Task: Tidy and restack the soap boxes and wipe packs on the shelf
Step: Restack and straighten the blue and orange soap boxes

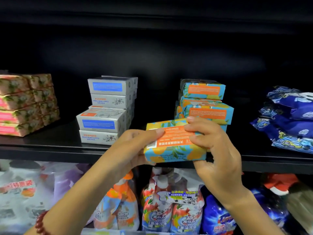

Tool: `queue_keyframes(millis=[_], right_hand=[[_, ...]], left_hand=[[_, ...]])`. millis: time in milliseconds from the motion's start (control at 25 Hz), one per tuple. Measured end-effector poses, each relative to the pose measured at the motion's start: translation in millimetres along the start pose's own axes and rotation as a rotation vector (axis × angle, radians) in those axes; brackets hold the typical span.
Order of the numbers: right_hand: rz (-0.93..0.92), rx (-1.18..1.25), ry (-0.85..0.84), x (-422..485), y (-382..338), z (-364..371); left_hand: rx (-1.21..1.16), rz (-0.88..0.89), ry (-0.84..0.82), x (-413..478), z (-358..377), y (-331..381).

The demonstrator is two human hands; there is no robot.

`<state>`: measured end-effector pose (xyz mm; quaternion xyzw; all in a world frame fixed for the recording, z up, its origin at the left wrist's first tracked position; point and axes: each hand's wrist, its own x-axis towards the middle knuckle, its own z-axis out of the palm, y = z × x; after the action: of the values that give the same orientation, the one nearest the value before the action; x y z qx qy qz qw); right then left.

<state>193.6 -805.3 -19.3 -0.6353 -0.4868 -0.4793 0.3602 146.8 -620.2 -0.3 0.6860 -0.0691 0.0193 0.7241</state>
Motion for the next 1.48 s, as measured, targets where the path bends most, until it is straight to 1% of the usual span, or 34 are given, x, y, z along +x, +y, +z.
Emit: queue_keyframes(millis=[80, 160, 240, 280, 360, 400, 480, 560, 720, 840, 920, 1040, 1200, 1280, 1360, 1480], right_hand=[[0.005, -0.038, -0.052, -0.4, 2.2, 1.2], [0.122, -0.063, -0.167, 0.5, 3.0, -1.1], [0.283, -0.017, -0.264, 1.0, 0.6, -6.4], [0.356, 0.033, -0.286, 2.0, -1.9, -8.7], [0.483, 0.138, -0.293, 7.2, -6.1, -11.1], [0.513, 0.162, -0.291, 10.5, -7.0, -11.2], [0.490, 0.120, -0.299, 14.8, -7.8, -9.0], [0.418, 0.048, -0.276, 16.0, -9.1, -5.5], [0.205, -0.090, -0.149, 3.5, -9.6, 5.5], [0.093, -0.113, -0.093, -5.1, -6.8, 16.4], [0.112, -0.131, -0.136, -9.6, -4.4, 19.8], [0.240, -0.194, -0.223, -20.3, -0.6, 15.3], [0.299, -0.323, -0.241, -38.4, 1.3, 5.4], [0.332, -0.395, -0.284, -46.0, 2.1, 3.5], [0.322, -0.446, -0.322, -51.0, 2.9, 4.7], [0.314, -0.451, -0.311, -52.0, 2.2, 6.7]], left_hand=[[-0.070, 0.035, 0.013, 0.2, 0.3, -0.2], [-0.064, 0.148, 0.054, 0.6, -3.3, -2.6], [0.039, 0.315, 0.125, 0.7, -7.2, -6.3], [0.106, 0.405, 0.156, 1.0, -9.5, -8.6], [0.182, 0.521, 0.151, 0.7, -11.8, -10.9], [0.204, 0.561, 0.126, 0.3, -11.9, -12.4], [0.258, 0.613, 0.077, 0.0, -12.7, -15.5], [0.297, 0.624, 0.063, 0.3, -17.1, -17.0], [0.293, 0.489, 0.068, -2.4, -26.3, -10.9], [0.408, 0.455, 0.140, -3.9, -24.6, -11.6], [0.445, 0.465, 0.180, -3.3, -24.6, -14.0], [0.505, 0.446, 0.243, -2.9, -27.5, -18.8], [0.727, 0.412, 0.333, -0.2, -28.3, -27.5], [0.867, 0.385, 0.351, 1.4, -27.5, -29.6], [1.001, 0.447, 0.369, 0.0, -25.0, -30.4], [1.165, 0.684, 0.391, -2.3, -19.5, -32.7]])
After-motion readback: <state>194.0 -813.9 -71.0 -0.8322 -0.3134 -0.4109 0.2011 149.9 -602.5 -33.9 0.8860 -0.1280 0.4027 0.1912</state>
